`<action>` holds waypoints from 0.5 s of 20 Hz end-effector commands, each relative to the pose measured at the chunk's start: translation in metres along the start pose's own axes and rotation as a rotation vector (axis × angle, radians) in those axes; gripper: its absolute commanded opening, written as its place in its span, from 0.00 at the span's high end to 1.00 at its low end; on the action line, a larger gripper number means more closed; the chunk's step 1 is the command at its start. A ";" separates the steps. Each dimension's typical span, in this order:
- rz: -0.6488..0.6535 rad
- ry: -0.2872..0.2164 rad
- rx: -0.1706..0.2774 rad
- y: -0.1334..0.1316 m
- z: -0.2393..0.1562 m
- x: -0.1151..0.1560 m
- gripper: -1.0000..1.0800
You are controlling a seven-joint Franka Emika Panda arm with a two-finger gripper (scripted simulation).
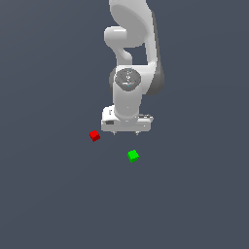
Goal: Stack the red cube on top of the green cube.
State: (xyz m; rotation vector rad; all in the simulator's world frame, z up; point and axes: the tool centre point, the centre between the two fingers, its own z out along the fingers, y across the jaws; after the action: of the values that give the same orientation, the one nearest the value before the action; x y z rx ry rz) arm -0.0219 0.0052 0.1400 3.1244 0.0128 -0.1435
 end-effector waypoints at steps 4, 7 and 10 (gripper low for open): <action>-0.005 0.001 0.000 0.001 0.001 -0.001 0.04; -0.018 0.003 -0.001 0.004 0.002 -0.003 0.04; -0.041 0.006 -0.001 0.009 0.005 -0.007 0.04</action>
State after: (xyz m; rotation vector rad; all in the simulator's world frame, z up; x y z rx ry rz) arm -0.0275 -0.0012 0.1372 3.1247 0.0601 -0.1369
